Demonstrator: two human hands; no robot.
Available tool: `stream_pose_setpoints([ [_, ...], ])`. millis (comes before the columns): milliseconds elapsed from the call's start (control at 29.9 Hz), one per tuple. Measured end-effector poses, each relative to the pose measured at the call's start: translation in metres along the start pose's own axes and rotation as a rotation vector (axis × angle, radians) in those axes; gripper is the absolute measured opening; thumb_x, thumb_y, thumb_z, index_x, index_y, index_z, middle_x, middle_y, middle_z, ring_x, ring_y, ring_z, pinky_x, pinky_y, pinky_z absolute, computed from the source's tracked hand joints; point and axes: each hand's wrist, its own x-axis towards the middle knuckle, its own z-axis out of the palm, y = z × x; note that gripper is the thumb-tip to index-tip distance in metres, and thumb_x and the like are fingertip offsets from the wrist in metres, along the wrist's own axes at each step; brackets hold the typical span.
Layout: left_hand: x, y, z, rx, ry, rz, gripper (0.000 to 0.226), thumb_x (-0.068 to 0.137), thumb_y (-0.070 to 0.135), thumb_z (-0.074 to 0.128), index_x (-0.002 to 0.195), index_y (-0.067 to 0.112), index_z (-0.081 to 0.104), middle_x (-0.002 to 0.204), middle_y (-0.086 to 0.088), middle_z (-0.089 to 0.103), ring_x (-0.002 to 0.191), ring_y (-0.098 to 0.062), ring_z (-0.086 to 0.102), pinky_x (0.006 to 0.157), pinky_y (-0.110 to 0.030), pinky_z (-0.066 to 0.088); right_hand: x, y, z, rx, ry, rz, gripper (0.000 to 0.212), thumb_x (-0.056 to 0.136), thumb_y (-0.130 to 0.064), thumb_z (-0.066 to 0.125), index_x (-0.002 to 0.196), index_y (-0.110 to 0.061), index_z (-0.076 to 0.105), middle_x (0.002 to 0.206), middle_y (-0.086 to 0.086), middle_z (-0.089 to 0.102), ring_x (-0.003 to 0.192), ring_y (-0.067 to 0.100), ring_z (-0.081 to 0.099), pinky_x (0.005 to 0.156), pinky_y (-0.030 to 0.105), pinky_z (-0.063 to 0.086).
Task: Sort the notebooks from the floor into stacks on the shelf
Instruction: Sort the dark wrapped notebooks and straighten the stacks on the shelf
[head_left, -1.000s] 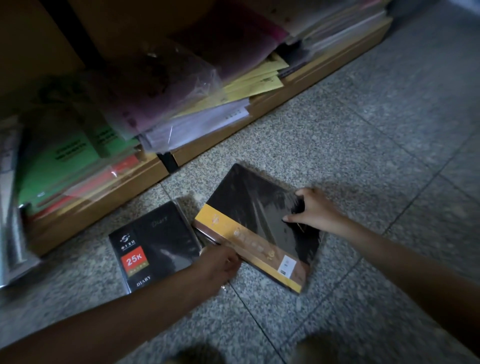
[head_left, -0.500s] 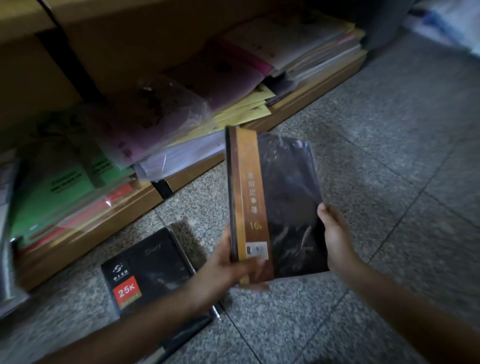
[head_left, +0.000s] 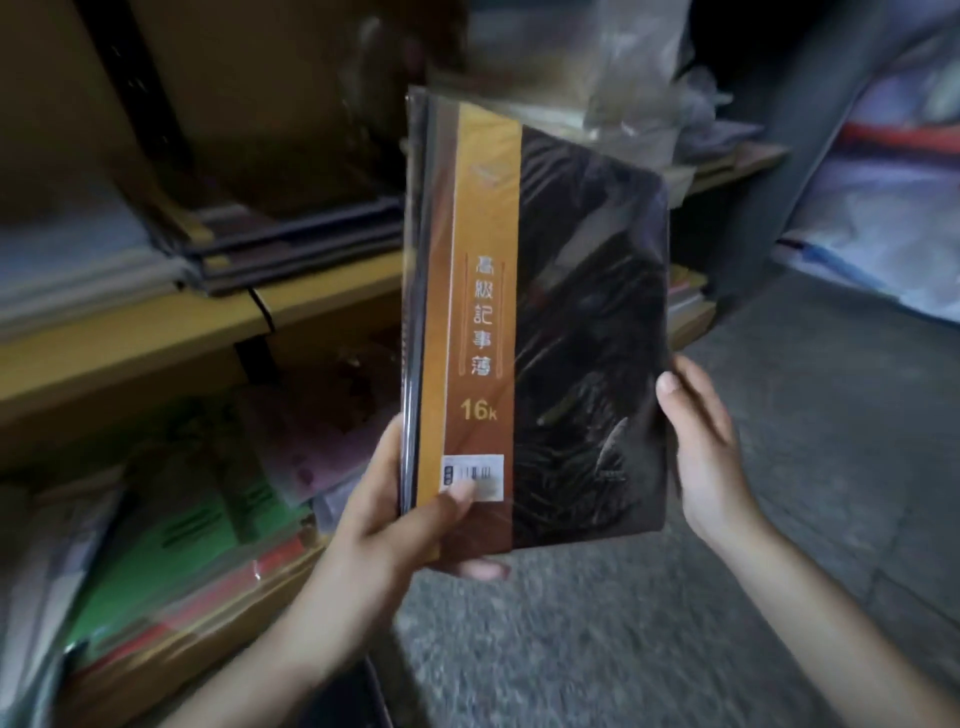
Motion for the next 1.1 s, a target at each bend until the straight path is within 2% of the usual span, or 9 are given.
stream_pose_setpoints([
  [134, 0.004, 0.040, -0.005, -0.059, 0.107, 0.129, 0.048, 0.073, 0.009, 0.066, 0.104, 0.046, 0.064, 0.098, -0.003, 0.071, 0.068, -0.021, 0.069, 0.047, -0.027, 0.053, 0.020, -0.042, 0.025, 0.092, -0.148, -0.094, 0.060, 0.066, -0.061, 0.070, 0.114, -0.026, 0.063, 0.120, 0.001, 0.065, 0.115, 0.019, 0.059, 0.093, 0.030, 0.048],
  [301, 0.010, 0.070, -0.015, -0.133, 0.272, 0.173, 0.050, 0.073, 0.013, 0.055, 0.120, 0.031, 0.057, 0.099, -0.007, 0.072, 0.061, -0.018, 0.066, 0.044, -0.024, 0.052, 0.017, -0.059, 0.065, 0.149, -0.236, -0.114, 0.034, 0.076, -0.028, 0.067, 0.109, -0.028, 0.059, 0.068, -0.011, 0.064, 0.048, 0.002, 0.053, 0.034, 0.015, 0.036],
  [468, 0.009, 0.084, -0.030, -0.274, 0.396, 0.108, 0.022, 0.089, 0.003, 0.049, 0.105, 0.011, 0.060, 0.076, -0.009, 0.073, 0.056, -0.016, 0.068, 0.041, -0.020, 0.051, 0.019, -0.053, 0.103, 0.176, -0.261, -0.009, 0.025, 0.089, -0.025, 0.056, 0.113, -0.027, 0.061, 0.084, -0.001, 0.067, 0.048, 0.009, 0.051, 0.036, 0.018, 0.037],
  [569, 0.011, 0.091, -0.036, -0.315, 0.445, 0.109, 0.011, 0.090, 0.006, 0.050, 0.097, 0.002, 0.058, 0.068, -0.009, 0.071, 0.059, -0.016, 0.069, 0.043, -0.022, 0.054, 0.021, -0.054, 0.115, 0.222, -0.347, 0.041, 0.043, 0.073, -0.045, 0.071, 0.113, -0.035, 0.060, 0.082, 0.001, 0.066, 0.046, 0.012, 0.052, 0.038, 0.019, 0.037],
  [702, 0.019, 0.107, -0.044, -0.224, 0.447, 0.202, 0.045, 0.080, 0.012, 0.061, 0.122, 0.003, 0.048, 0.088, -0.012, 0.072, 0.076, -0.019, 0.072, 0.055, -0.026, 0.057, 0.025, -0.060, 0.123, 0.259, -0.423, -0.022, 0.062, 0.064, -0.041, 0.079, 0.121, -0.034, 0.057, 0.085, -0.003, 0.066, 0.062, 0.013, 0.061, 0.046, 0.021, 0.046],
  [769, 0.022, 0.112, -0.048, 0.039, 0.477, 0.237, 0.082, 0.072, 0.026, 0.072, 0.140, 0.032, 0.027, 0.128, -0.005, 0.056, 0.111, -0.021, 0.062, 0.088, -0.038, 0.054, 0.031, -0.063, 0.128, 0.258, -0.403, -0.051, 0.057, 0.068, -0.044, 0.075, 0.121, -0.035, 0.057, 0.092, -0.003, 0.066, 0.068, 0.011, 0.062, 0.049, 0.020, 0.047],
  [836, 0.021, 0.108, -0.054, 0.566, 0.487, 0.231, 0.071, 0.070, 0.052, 0.068, 0.131, 0.043, 0.033, 0.152, 0.015, 0.016, 0.144, -0.011, 0.014, 0.113, -0.036, 0.019, 0.037, -0.064, 0.134, 0.227, -0.360, -0.040, 0.046, 0.074, -0.040, 0.069, 0.119, -0.038, 0.056, 0.098, 0.000, 0.064, 0.068, 0.009, 0.062, 0.050, 0.019, 0.048],
  [903, 0.024, 0.101, -0.067, 1.030, 0.518, 0.352, 0.049, 0.075, 0.062, 0.052, 0.121, 0.047, 0.045, 0.152, 0.019, 0.004, 0.143, -0.001, -0.008, 0.111, -0.030, 0.008, 0.043, -0.062, 0.141, 0.172, -0.336, -0.014, 0.041, 0.078, -0.030, 0.063, 0.117, -0.039, 0.054, 0.099, -0.001, 0.062, 0.067, 0.007, 0.061, 0.051, 0.018, 0.048],
  [1104, 0.041, 0.102, -0.095, 1.497, 0.621, 0.473, 0.051, 0.087, 0.057, 0.033, 0.125, 0.033, 0.057, 0.132, 0.013, 0.055, 0.129, -0.008, 0.045, 0.111, -0.043, 0.031, 0.064, -0.058, 0.171, 0.078, -0.245, -0.091, 0.029, 0.086, -0.014, 0.064, 0.110, -0.022, 0.049, 0.067, -0.003, 0.058, 0.047, 0.005, 0.049, 0.045, 0.019, 0.040],
])
